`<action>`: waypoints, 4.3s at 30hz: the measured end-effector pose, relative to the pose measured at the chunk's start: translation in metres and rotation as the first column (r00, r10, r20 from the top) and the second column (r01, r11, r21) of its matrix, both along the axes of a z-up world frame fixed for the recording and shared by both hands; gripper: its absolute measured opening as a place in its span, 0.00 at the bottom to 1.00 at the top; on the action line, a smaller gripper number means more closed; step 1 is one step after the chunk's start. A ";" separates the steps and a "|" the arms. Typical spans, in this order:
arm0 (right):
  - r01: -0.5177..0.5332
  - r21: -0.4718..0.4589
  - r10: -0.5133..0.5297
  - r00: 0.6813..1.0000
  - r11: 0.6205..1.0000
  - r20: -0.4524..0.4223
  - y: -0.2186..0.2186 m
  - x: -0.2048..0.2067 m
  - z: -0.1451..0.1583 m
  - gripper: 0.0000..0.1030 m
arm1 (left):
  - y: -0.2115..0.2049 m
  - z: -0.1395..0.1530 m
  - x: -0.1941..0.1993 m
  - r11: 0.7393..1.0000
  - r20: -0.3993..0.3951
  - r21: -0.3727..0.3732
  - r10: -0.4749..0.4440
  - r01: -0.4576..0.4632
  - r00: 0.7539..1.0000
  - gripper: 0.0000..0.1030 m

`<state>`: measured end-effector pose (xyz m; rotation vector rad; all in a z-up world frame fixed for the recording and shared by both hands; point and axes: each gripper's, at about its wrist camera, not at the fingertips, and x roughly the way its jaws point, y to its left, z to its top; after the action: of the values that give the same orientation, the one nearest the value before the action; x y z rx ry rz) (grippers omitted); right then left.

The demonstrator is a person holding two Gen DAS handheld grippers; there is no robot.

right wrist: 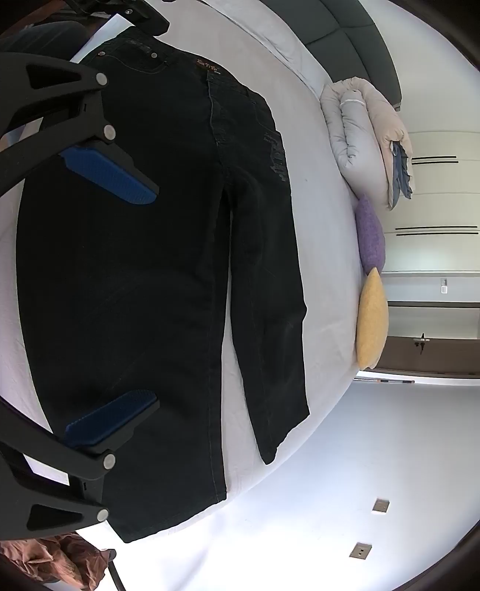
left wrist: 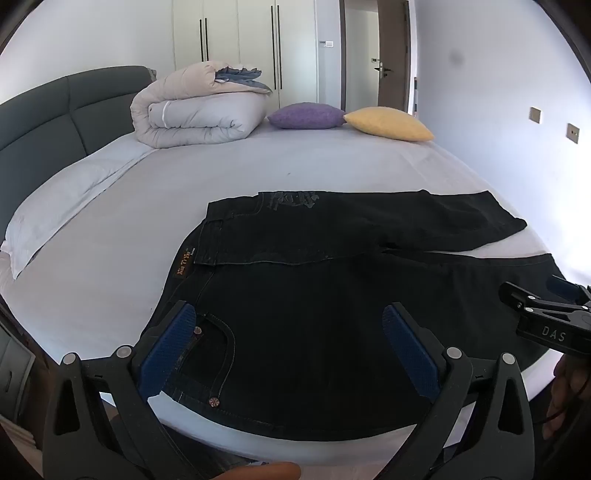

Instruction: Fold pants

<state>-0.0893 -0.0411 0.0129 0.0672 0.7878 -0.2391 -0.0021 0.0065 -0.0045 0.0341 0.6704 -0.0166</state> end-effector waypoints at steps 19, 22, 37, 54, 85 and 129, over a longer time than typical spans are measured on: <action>0.000 -0.002 0.000 1.000 1.000 -0.001 0.003 -0.001 -0.002 1.00 | 0.001 -0.004 0.003 1.000 -0.004 -0.004 0.002 -0.002 1.000 1.00; 0.000 -0.002 0.000 1.000 1.000 -0.001 0.003 -0.001 -0.003 1.00 | 0.001 -0.005 0.005 1.000 -0.004 -0.005 0.001 -0.001 1.000 1.00; -0.002 -0.001 0.002 1.000 1.000 -0.003 0.005 -0.002 -0.006 1.00 | 0.008 -0.018 0.006 1.000 -0.009 -0.007 0.005 -0.005 1.000 1.00; -0.002 -0.002 0.002 1.000 1.000 -0.006 0.009 -0.004 -0.011 1.00 | 0.009 -0.019 0.005 1.000 -0.011 -0.006 0.005 -0.005 1.000 1.00; -0.034 0.036 0.035 0.999 0.999 -0.006 0.005 -0.003 -0.017 1.00 | -0.014 -0.031 0.002 0.956 0.081 0.293 -0.006 -0.018 0.997 1.00; -0.656 0.142 0.668 0.741 0.741 -0.063 -0.013 0.198 -0.027 0.66 | 0.072 -0.145 0.469 0.813 -0.476 -0.100 -0.545 0.573 0.690 0.65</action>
<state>0.1087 -0.0536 -0.0137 -0.1279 0.8879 0.4953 0.4665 0.0790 -0.1494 0.3028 1.1513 -0.6253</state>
